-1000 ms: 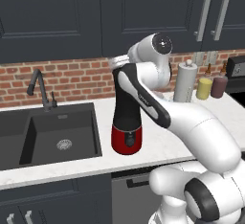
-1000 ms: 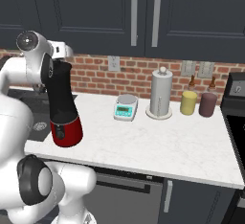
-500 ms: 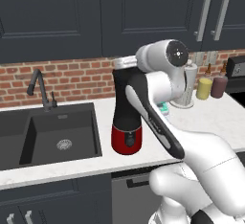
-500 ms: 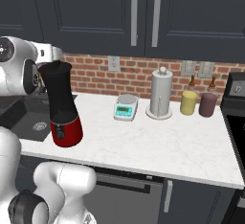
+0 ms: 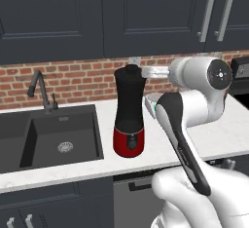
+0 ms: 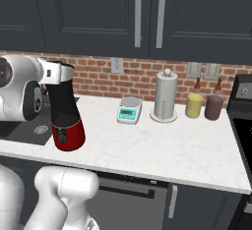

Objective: Close the lid blender by securely placing the lid on top.

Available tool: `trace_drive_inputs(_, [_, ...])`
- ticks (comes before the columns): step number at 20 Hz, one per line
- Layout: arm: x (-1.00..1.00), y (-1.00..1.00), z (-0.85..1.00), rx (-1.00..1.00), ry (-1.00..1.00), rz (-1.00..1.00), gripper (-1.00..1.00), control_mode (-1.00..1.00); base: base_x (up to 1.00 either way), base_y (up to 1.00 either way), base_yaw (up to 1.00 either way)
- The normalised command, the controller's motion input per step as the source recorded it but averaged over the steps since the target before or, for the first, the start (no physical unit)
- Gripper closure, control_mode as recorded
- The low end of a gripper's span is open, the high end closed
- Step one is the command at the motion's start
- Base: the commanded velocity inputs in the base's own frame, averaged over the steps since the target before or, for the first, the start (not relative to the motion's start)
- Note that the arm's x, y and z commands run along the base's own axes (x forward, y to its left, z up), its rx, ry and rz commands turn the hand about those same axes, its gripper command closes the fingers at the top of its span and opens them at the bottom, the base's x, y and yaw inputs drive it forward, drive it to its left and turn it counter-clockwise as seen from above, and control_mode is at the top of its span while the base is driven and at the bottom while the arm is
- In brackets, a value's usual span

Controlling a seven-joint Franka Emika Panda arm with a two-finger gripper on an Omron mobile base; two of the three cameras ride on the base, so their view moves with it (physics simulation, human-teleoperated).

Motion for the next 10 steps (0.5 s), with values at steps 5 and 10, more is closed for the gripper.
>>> trace_drive_inputs(5, [-0.04, -1.0, -0.1, 0.1, 0.04, -0.1, -1.0, -1.0, 0.0, 0.0, 0.0])
trace_drive_inputs(10, [0.0, -0.92, -0.18, 0.08, 0.03, -0.09, -1.0, -1.0, 0.0, 0.0, 0.0])
